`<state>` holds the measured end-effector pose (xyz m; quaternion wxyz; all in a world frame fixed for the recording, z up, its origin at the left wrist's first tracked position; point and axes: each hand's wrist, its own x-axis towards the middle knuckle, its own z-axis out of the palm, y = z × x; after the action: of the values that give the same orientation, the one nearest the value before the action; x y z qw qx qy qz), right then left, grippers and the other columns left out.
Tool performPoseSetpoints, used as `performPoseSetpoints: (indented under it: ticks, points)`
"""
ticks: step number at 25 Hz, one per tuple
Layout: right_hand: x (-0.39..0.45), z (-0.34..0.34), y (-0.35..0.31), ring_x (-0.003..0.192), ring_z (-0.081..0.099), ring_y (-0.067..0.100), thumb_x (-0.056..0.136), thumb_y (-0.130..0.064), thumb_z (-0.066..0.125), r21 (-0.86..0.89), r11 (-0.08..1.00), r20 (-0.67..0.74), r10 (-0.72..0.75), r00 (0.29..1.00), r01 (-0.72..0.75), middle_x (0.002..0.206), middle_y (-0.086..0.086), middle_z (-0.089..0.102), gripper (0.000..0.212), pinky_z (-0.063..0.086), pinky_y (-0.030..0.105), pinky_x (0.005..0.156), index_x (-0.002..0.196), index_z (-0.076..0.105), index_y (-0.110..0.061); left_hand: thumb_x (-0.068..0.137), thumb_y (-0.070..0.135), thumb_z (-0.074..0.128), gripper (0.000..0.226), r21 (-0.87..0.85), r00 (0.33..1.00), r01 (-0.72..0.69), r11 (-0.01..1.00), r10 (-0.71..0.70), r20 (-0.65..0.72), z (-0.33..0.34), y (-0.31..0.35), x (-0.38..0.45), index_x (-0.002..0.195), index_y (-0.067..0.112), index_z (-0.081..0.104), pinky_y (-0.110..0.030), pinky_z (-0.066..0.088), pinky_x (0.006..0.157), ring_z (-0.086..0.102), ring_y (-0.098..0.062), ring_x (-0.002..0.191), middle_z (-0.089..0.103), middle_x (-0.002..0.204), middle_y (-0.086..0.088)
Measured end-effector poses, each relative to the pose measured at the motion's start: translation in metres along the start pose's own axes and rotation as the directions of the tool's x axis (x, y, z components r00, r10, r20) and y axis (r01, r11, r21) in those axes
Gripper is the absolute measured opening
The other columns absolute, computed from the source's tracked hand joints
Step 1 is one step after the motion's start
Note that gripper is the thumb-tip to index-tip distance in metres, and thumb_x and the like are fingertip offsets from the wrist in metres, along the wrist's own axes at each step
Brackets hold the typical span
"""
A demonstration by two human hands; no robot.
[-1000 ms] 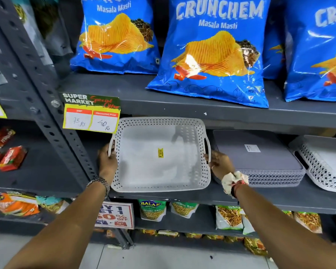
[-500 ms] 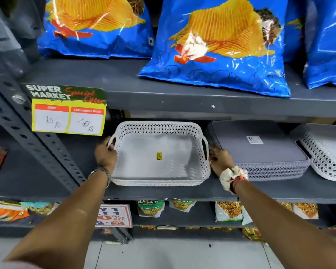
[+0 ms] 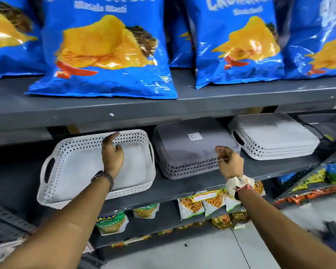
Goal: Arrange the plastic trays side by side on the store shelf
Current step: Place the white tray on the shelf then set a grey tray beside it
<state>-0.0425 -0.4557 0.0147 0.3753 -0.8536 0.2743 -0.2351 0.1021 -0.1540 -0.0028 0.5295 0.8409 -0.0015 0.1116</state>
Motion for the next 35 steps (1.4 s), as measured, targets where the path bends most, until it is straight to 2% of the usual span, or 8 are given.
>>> performPoseSetpoints:
  ticks: [5, 9, 13, 19, 26, 31, 33, 35]
  points:
    - [0.044, -0.046, 0.045, 0.100, 0.065, 0.031, 0.078, 0.011, 0.048, -0.003, 0.999, -0.054, 0.051, 0.997, -0.051, 0.105, 0.021, 0.070, 0.039, 0.041, 0.016, 0.077, 0.111, 0.063, -0.002, 0.088, -0.011, 0.035, 0.040, -0.194, 0.976, 0.082, 0.978, -0.039, 0.216, 0.066, 0.046, -0.017, 0.122, -0.001, 0.055, -0.035, 0.040, 0.106, 0.056, -0.023, 0.108, 0.059, 0.124, -0.017]
    - [0.091, -0.058, 0.086, 0.109, 0.061, 0.033, 0.080, 0.007, 0.049, 0.031, 0.992, 0.096, 0.123, 0.988, -0.126, 0.114, 0.021, 0.066, 0.037, 0.045, 0.031, 0.093, 0.115, 0.060, -0.002, 0.091, 0.022, 0.044, 0.034, 0.007, 0.894, 0.221, 0.975, -0.205, 0.398, 0.112, 0.055, -0.028, 0.115, 0.003, 0.058, -0.042, 0.041, 0.102, 0.057, -0.032, 0.115, 0.063, 0.121, -0.017]
    - [0.126, -0.046, 0.108, 0.113, 0.055, 0.041, 0.086, -0.036, 0.046, -0.012, 0.983, 0.300, 0.178, 0.937, -0.183, 0.120, 0.029, 0.058, 0.046, 0.043, 0.037, 0.090, 0.116, 0.057, -0.003, 0.095, 0.042, 0.037, 0.050, 0.107, 0.874, 0.394, 0.913, -0.409, 0.262, 0.141, 0.056, -0.050, 0.120, 0.001, 0.054, -0.033, 0.041, 0.091, 0.057, -0.030, 0.109, 0.061, 0.122, -0.016]
    - [0.158, -0.030, 0.130, 0.145, 0.005, 0.024, 0.096, -0.041, 0.026, 0.009, 0.953, 0.519, 0.254, 0.816, -0.303, 0.156, 0.010, 0.014, 0.057, -0.002, 0.033, 0.120, 0.142, 0.023, -0.007, 0.093, 0.057, 0.023, 0.076, 0.095, 0.842, 0.534, 0.840, -0.538, 0.021, 0.167, 0.048, -0.079, 0.132, -0.004, 0.046, -0.046, 0.040, 0.102, 0.050, -0.044, 0.123, 0.049, 0.136, -0.030]
    - [0.169, -0.039, 0.134, 0.136, 0.033, 0.029, 0.092, -0.029, 0.042, 0.286, 0.840, 0.517, 0.269, 0.813, -0.460, 0.145, 0.015, 0.040, 0.046, 0.019, 0.034, 0.118, 0.131, 0.044, -0.004, 0.085, 0.070, 0.017, 0.078, -0.074, 0.879, 0.477, 0.876, -0.475, 0.037, 0.154, 0.069, -0.105, 0.139, 0.022, 0.042, -0.042, 0.025, 0.116, 0.039, -0.030, 0.137, 0.043, 0.147, -0.009]
    - [0.176, -0.054, 0.131, 0.086, 0.059, 0.023, 0.089, -0.003, 0.034, 0.601, 0.651, 0.439, 0.216, 0.872, -0.464, 0.069, -0.012, 0.074, 0.031, 0.055, 0.029, 0.087, 0.086, 0.064, -0.012, 0.074, 0.082, 0.010, 0.090, -0.149, 0.937, 0.348, 0.925, -0.348, 0.027, 0.138, 0.086, -0.098, 0.112, 0.021, 0.063, -0.029, 0.040, 0.099, 0.056, -0.015, 0.107, 0.063, 0.114, -0.001]
    - [0.178, -0.071, 0.113, 0.078, 0.055, 0.018, 0.085, 0.011, 0.034, 0.643, 0.658, 0.394, 0.155, 0.906, -0.392, 0.073, -0.004, 0.070, 0.033, 0.054, 0.015, 0.061, 0.086, 0.061, -0.008, 0.088, 0.066, 0.013, 0.077, -0.218, 0.961, 0.245, 0.945, -0.267, -0.078, 0.135, 0.096, -0.096, 0.115, 0.014, 0.063, -0.030, 0.039, 0.099, 0.057, -0.019, 0.110, 0.064, 0.115, -0.004]
    - [0.182, -0.082, 0.103, 0.076, 0.064, 0.014, 0.078, 0.022, 0.038, 0.657, 0.696, 0.336, 0.074, 0.939, -0.290, 0.081, 0.003, 0.074, 0.036, 0.054, 0.018, 0.064, 0.100, 0.059, 0.005, 0.098, 0.045, 0.017, 0.060, -0.219, 0.967, 0.154, 0.964, -0.192, -0.168, 0.135, 0.109, -0.096, 0.113, 0.007, 0.061, -0.028, 0.038, 0.092, 0.056, -0.018, 0.100, 0.063, 0.109, -0.005]
